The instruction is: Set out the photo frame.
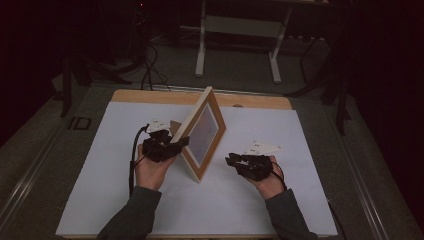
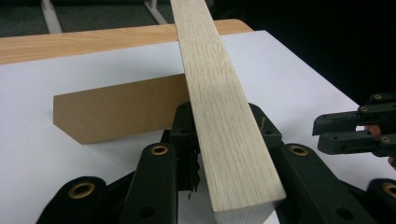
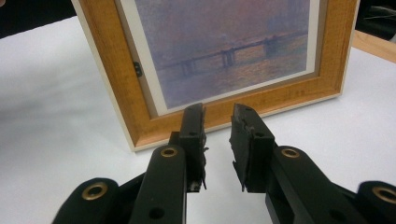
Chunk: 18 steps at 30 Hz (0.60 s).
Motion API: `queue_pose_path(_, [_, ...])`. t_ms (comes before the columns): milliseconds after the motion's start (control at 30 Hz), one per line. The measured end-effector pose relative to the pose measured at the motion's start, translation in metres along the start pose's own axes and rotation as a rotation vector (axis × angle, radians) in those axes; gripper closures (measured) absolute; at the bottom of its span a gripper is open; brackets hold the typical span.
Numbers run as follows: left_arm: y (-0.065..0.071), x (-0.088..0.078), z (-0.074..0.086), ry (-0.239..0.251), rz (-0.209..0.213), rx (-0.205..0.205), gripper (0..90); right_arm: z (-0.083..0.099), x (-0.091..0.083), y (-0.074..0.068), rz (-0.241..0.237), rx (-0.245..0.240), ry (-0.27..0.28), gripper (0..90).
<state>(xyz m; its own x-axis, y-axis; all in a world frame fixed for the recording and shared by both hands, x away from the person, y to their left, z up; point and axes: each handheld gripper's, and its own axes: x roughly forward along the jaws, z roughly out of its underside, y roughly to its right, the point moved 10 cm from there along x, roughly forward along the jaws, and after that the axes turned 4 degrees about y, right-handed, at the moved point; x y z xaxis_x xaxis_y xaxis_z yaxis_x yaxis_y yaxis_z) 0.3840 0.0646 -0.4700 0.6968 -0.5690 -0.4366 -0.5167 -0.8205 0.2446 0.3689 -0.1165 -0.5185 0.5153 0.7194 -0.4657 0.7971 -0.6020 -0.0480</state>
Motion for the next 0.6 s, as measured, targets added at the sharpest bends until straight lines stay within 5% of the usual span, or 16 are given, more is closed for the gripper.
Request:
queue_pose_path(400, [-0.0059,0.0008,-0.0028,-0.01,0.04,0.031,72.2,-0.0005,-0.0022,0.0029,0.007,0.004,0.003,74.5])
queue_pose_path(600, [-0.0118,0.0029,-0.0042,-0.008,0.111,0.03,72.8,0.0001,-0.0033,0.0053,0.019,0.004,0.003,74.4])
